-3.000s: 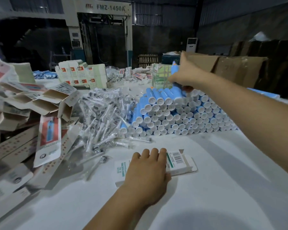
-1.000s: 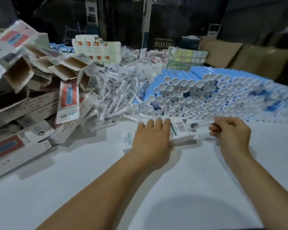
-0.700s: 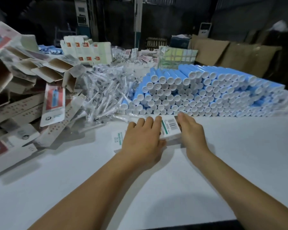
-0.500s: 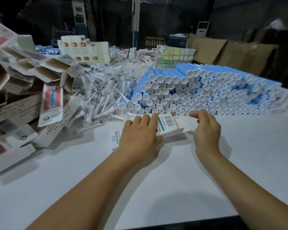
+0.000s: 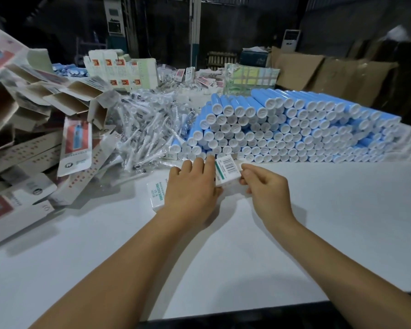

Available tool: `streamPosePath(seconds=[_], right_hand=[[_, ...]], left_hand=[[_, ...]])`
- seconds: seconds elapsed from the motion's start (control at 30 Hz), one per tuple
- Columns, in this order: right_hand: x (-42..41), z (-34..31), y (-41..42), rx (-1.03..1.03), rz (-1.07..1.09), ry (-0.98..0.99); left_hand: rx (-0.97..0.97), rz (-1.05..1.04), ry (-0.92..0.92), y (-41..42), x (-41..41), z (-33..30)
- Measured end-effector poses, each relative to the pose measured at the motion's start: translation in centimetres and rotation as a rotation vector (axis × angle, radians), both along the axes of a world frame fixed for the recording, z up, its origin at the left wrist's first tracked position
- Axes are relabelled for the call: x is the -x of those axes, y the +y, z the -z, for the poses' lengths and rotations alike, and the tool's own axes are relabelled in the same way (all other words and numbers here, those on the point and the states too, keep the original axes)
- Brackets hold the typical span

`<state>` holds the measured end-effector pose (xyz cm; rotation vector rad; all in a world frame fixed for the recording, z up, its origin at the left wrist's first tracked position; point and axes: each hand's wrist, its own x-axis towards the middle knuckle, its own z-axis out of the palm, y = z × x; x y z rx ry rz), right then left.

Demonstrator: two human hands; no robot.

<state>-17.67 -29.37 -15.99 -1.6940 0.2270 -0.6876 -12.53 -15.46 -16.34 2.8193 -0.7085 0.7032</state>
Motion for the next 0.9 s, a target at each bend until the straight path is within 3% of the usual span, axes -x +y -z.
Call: streamPosePath(seconds=[0.3, 0.5, 0.73, 0.9], right_hand=[[-0.6, 0.2, -0.9, 0.053, -0.063, 0.113], [-0.4, 0.4, -0.5, 0.034, 0.006, 0.085], [-0.2, 0.4, 0.4, 0.197, 0.100, 0.127], [0.2, 0.1, -0.3, 0.361, 0.113, 0.034]], left_hand=[[-0.096, 0.096, -0.050, -0.2, 1.1, 0.7], [-0.100, 0.086, -0.059, -0.7, 1.6, 0.5], [-0.112, 0.063, -0.079, -1.2, 2.5, 0.4], [-0.084, 0.051, -0.072, -1.0, 2.1, 0.3]])
